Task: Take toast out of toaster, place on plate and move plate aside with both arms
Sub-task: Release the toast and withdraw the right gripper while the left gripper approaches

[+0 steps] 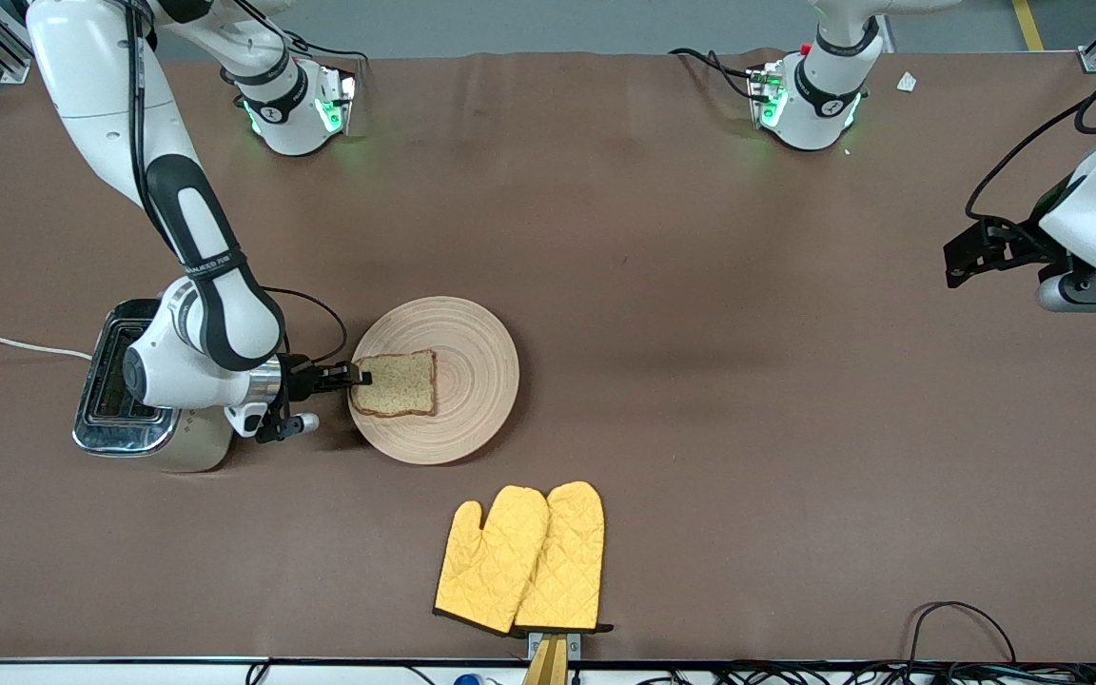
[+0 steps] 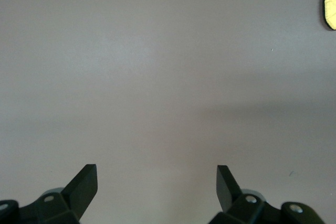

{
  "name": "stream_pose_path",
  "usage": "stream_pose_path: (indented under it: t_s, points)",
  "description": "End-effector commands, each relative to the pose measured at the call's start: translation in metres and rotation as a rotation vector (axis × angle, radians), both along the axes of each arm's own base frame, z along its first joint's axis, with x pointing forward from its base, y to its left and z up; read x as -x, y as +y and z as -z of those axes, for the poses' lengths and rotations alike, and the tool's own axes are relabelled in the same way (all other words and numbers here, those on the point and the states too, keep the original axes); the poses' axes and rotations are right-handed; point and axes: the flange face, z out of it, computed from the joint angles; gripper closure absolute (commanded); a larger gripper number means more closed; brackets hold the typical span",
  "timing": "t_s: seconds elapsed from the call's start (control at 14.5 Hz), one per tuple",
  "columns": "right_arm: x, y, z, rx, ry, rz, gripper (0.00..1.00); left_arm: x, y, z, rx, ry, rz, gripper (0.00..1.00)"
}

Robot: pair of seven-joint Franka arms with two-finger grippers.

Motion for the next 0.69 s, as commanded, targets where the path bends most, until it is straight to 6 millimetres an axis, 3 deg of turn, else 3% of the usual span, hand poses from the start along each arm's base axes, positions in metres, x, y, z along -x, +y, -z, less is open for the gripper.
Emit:
stream_pose_path:
  t_s: [0.0,0.14,0.21,0.28,0.34,0.62]
  points:
    - [0.011,0.012,-0.005,-0.01,0.058,0.028,1.0,0.004,0.002,-0.006,-0.017,-0.002,0.009,0.0]
    - [0.011,0.015,-0.006,-0.006,0.072,0.043,0.98,0.005,0.001,-0.006,-0.016,0.0,0.009,0.0]
    - [0.011,0.016,-0.007,-0.008,0.091,0.056,0.76,0.004,0.001,-0.004,-0.015,0.003,0.008,0.0]
    - [0.009,0.018,-0.01,-0.01,0.113,0.069,0.26,0.004,0.0,-0.003,-0.013,0.005,0.011,0.0]
    - [0.01,0.019,-0.011,-0.009,0.146,0.089,0.0,0.003,-0.002,-0.001,0.003,0.014,0.013,0.0]
    - [-0.006,0.032,-0.049,0.026,0.301,0.16,0.0,-0.014,-0.019,0.049,0.181,0.109,-0.012,0.0]
